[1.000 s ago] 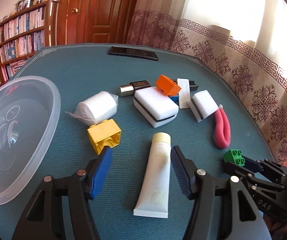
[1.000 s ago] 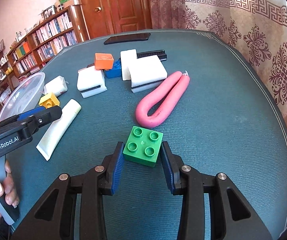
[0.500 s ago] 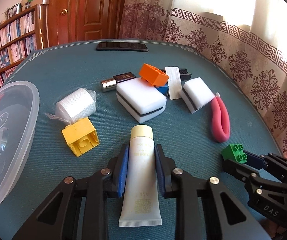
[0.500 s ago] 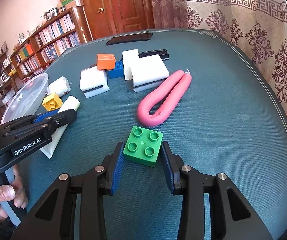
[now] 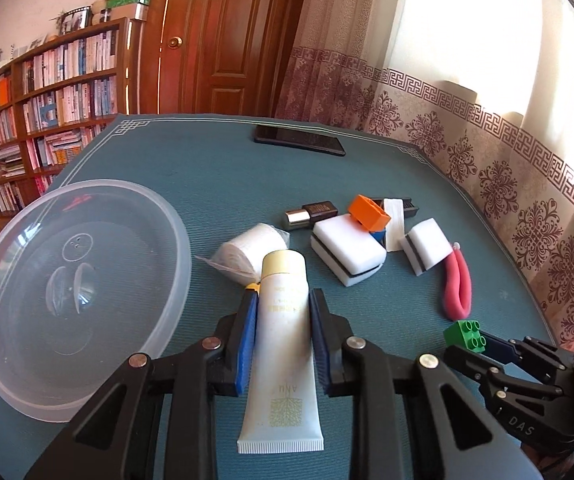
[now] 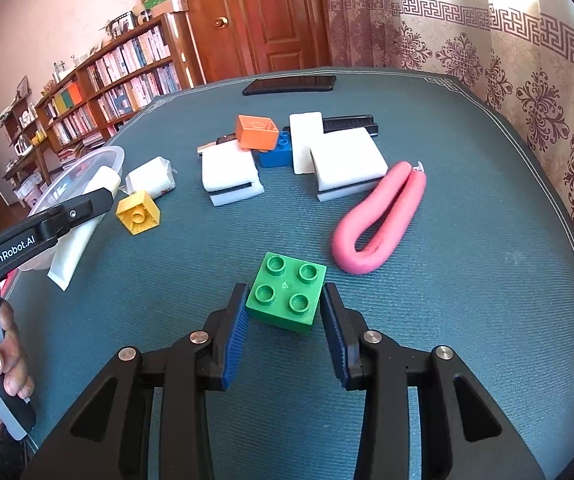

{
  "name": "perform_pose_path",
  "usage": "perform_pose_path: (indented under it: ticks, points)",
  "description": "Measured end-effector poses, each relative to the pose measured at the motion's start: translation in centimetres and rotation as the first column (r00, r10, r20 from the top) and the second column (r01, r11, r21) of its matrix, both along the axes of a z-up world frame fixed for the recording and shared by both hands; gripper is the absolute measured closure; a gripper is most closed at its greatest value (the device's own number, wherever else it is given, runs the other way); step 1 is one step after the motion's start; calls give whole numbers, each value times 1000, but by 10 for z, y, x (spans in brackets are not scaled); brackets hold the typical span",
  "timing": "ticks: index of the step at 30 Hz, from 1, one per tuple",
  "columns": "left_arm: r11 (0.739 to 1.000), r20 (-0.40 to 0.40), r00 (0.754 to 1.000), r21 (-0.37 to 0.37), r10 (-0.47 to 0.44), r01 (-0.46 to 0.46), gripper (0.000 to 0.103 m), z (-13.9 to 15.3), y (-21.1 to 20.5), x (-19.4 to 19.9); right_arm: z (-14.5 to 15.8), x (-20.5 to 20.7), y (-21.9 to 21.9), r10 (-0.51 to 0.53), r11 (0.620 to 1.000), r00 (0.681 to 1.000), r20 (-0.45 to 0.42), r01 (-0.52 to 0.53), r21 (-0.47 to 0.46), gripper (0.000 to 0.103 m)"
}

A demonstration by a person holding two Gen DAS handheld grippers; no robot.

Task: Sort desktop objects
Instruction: 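Carry tube and green brick into the clear container and release both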

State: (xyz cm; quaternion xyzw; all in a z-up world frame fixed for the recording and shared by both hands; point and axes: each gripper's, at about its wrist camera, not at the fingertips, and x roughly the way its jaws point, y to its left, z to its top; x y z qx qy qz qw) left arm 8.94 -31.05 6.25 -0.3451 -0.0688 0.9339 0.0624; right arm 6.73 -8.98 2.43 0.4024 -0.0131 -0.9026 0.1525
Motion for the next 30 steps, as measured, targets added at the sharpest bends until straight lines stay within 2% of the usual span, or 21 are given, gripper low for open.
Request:
perform_pose_path:
  ticks: [7, 15, 23, 30]
  points:
    - [997, -16, 997, 11, 79, -79, 74, 7, -39, 3, 10, -5, -30, 60, 998, 998, -18, -60, -2, 64]
    - [982, -27, 982, 9, 188, -188, 74, 10, -92, 7, 21, -11, -82, 156, 988, 986, -51, -156, 0, 64]
    - [959, -15, 959, 8, 283, -283, 74, 4, -141, 7, 31, -17, -135, 242, 970, 967, -73, -243, -8, 64]
    - [946, 20, 946, 5, 323, -323, 74, -9, -165, 2, 35, -21, -180, 313, 949, 946, -78, -315, -10, 64]
